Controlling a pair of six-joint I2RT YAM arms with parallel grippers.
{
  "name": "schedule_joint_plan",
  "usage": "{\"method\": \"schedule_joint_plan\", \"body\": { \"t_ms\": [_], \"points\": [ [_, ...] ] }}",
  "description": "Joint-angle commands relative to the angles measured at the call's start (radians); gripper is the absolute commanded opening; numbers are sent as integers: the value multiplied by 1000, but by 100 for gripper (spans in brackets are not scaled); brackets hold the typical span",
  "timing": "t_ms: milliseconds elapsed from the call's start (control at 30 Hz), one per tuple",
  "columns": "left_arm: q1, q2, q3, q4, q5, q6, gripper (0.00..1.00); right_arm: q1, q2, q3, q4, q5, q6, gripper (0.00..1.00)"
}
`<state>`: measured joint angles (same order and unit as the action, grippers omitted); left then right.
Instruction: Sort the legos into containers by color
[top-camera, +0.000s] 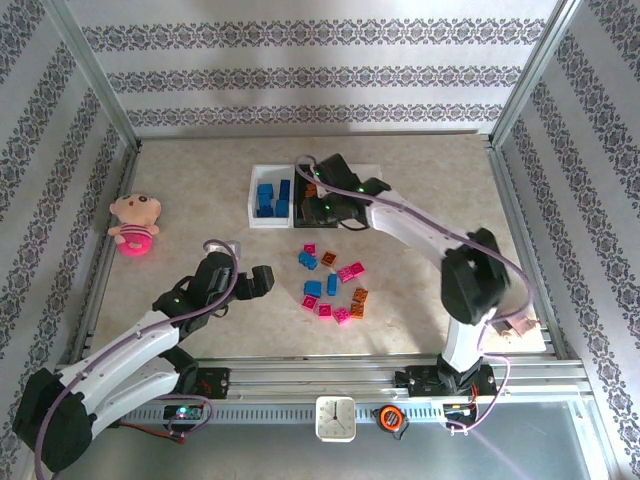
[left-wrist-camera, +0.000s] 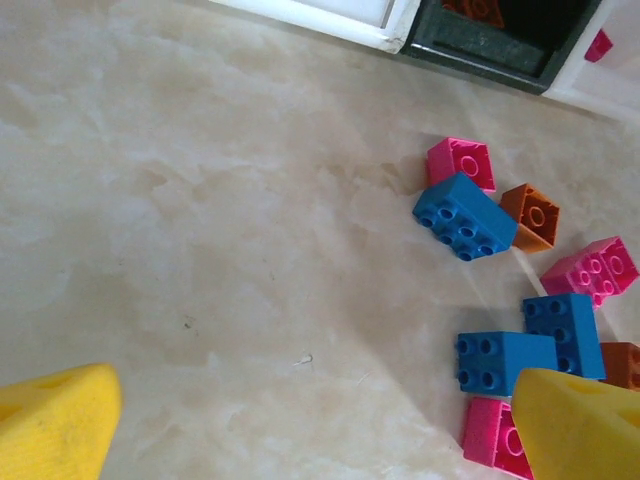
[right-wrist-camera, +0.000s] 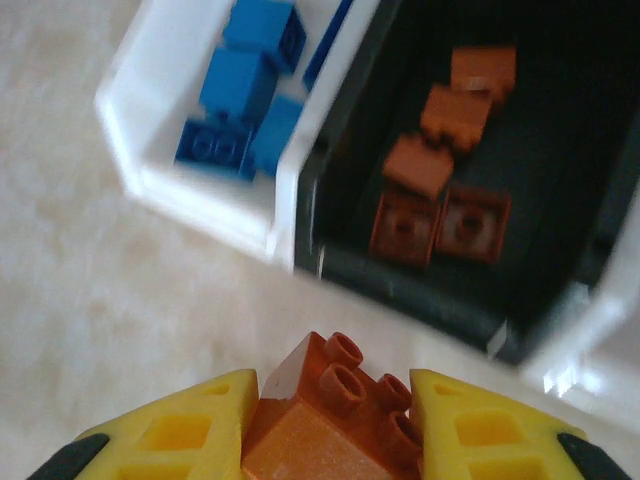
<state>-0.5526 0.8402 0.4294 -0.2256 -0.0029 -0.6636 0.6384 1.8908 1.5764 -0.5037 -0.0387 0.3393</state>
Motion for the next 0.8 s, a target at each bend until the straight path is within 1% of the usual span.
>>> {"method": "schedule_joint_plan", "body": {
  "t_ms": [0, 67, 133, 233, 300, 333, 367, 433, 500, 567, 767],
  "points": [
    [-5, -28, -11, -21, 17, -17, 100, -24, 127, 151, -34, 161, -18, 28],
    [-5, -35, -18, -21, 21, -23, 100, -34, 197, 230, -62, 202, -17, 28],
    [-5, -42, -25, -18, 25, -27, 100, -41, 246, 290, -77, 222, -14, 31],
    [-6, -45, -32, -15, 29, -31, 100, -52, 304, 372, -110, 260, -13, 41],
    [-5, -46, -32, -16, 32, -30, 100, -62, 329, 408, -128, 253, -7, 53],
    [-4, -46, -32, -14, 33, -30, 100, -64, 332, 417, -130, 248, -4, 57],
    [-5, -46, -32, -14, 34, -29, 100, -68, 329, 419, -130, 242, -2, 60],
    [-5, -45, -32, -13, 39, -28, 100, -69, 304, 403, -127, 235, -2, 63],
    [-4, -46, -29, -18, 40, -28, 100, -68, 245, 344, -115, 221, 0, 65],
    [-5, -47, -26, -19, 40, -26, 100, -64, 152, 231, -84, 197, 8, 66],
    [-4, -42, -34, 6, 48, -26, 100, -25, -192, -272, -21, 151, 63, 66]
  ]
}}
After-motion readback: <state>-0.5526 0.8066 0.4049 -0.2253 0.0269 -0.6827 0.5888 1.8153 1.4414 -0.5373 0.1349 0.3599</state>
